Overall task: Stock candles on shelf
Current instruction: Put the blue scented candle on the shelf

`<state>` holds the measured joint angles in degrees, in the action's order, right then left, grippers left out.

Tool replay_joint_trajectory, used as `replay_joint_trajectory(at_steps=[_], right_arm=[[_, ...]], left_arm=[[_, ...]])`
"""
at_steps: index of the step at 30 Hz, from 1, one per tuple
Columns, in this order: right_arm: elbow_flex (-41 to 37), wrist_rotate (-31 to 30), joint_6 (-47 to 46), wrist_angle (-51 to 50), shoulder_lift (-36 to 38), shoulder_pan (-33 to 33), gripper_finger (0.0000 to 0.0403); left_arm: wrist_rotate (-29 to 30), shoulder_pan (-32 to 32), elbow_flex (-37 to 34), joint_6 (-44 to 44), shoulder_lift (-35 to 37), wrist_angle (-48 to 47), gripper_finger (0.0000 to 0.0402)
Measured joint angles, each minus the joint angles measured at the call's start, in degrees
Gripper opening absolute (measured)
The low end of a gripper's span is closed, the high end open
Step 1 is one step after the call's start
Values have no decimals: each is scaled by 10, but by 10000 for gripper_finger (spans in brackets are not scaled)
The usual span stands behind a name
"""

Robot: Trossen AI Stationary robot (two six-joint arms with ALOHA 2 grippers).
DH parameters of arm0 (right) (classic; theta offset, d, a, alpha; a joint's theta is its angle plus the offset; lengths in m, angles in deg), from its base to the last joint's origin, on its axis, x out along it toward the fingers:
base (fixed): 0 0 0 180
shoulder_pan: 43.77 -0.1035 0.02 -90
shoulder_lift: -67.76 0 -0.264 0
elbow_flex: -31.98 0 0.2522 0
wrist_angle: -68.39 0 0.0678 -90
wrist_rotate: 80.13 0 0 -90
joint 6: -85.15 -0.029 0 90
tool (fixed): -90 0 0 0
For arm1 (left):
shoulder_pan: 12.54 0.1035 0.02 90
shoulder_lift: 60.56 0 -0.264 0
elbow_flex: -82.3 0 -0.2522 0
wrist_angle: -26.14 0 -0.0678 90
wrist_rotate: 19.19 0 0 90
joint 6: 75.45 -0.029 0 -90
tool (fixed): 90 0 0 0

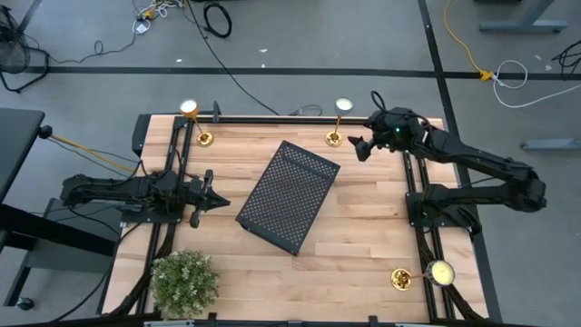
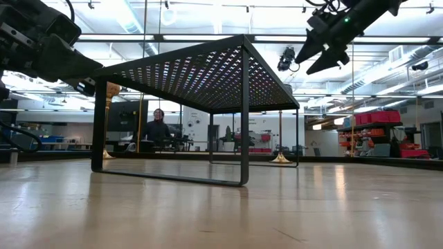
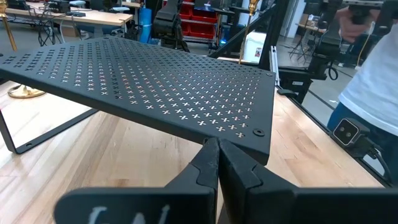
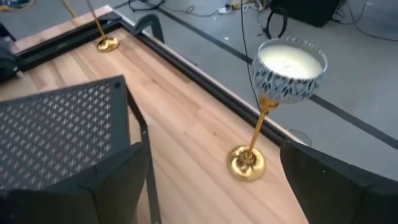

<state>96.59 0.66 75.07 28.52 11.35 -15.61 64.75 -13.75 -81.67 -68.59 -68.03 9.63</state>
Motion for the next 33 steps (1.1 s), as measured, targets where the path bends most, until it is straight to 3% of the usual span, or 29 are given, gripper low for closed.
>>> replay_joint_trajectory(at_steps=[13,23,33], right_arm=[[19,-9,0,30,-35,42,364],[170,-23,-13,-89,-109,55,364],[378,-33,-11,-243,-232,70,364]], left_arm=[[0,0,0,0,0,0,14],[0,0,0,0,0,0,14],[0,0,0,0,0,0,14]])
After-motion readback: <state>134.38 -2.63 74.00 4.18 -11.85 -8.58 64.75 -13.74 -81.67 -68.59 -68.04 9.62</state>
